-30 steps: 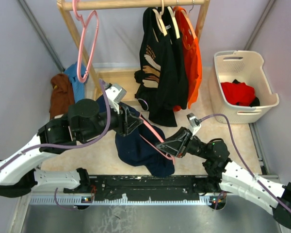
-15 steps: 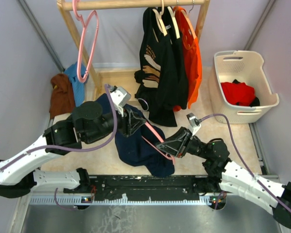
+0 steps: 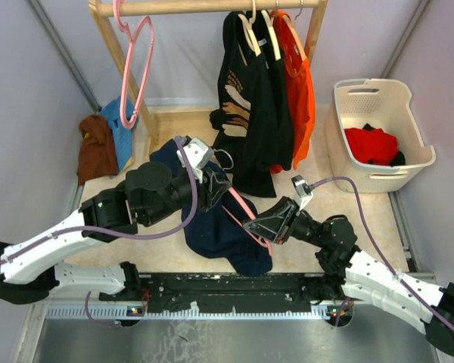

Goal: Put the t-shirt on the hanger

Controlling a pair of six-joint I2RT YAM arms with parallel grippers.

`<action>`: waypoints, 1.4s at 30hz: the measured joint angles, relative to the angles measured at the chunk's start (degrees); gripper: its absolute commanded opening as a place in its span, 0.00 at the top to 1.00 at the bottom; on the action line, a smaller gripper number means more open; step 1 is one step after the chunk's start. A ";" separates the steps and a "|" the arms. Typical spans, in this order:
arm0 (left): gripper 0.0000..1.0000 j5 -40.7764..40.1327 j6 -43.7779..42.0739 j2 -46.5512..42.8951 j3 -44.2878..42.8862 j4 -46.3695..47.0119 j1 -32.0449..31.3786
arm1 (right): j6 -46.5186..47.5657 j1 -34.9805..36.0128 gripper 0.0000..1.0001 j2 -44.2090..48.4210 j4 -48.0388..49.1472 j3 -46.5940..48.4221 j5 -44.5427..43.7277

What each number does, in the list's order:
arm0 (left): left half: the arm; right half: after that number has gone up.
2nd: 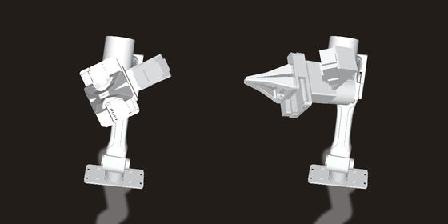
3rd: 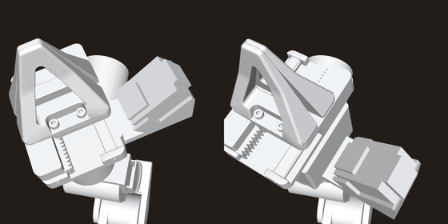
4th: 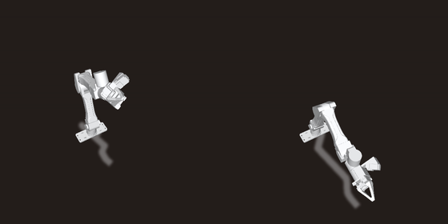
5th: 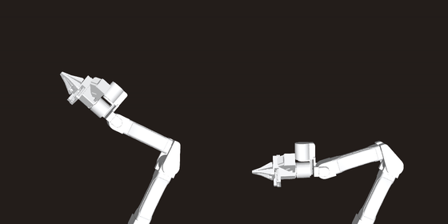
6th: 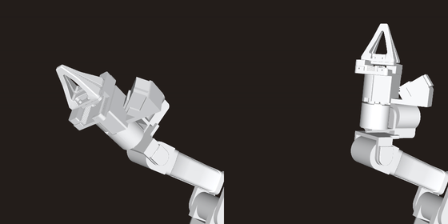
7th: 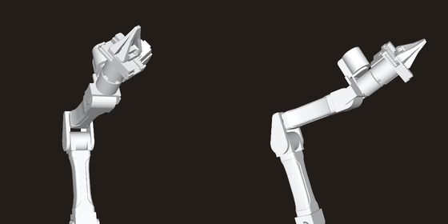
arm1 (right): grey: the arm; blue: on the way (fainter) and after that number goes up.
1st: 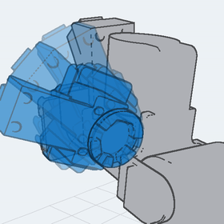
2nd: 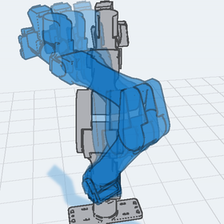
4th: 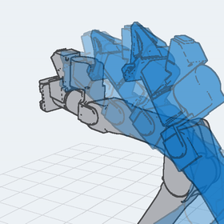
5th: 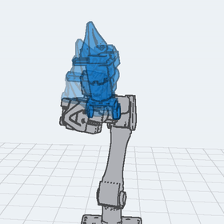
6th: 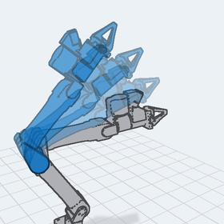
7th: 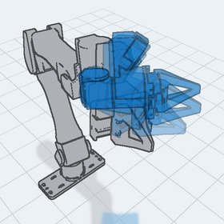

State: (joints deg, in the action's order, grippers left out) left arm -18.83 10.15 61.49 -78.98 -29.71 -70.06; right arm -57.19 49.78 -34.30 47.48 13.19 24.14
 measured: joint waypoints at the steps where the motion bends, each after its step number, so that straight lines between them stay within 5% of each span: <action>1: 0.61 -0.55 -0.11 0.00 0.00 0.00 -0.26 | 0.02 0.00 1.00 0.00 0.00 0.00 0.00; 31: 0.64 -6.23 -3.80 -0.44 4.24 4.94 -1.20 | 0.15 0.48 1.00 -1.57 -0.33 0.00 1.68; 38: 1.00 -7.98 -5.57 -0.44 6.40 8.39 -1.18 | 0.13 0.81 1.00 -1.60 -0.44 0.00 2.45; 42: 1.00 -8.15 -6.80 -0.59 7.98 10.69 -1.18 | 0.07 0.85 1.00 -1.62 -0.63 0.00 2.67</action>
State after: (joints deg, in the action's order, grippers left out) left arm -26.98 3.36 60.90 -71.00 -19.03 -71.24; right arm -57.12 50.63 -35.92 46.85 13.19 26.81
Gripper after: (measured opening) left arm 0.014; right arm 0.128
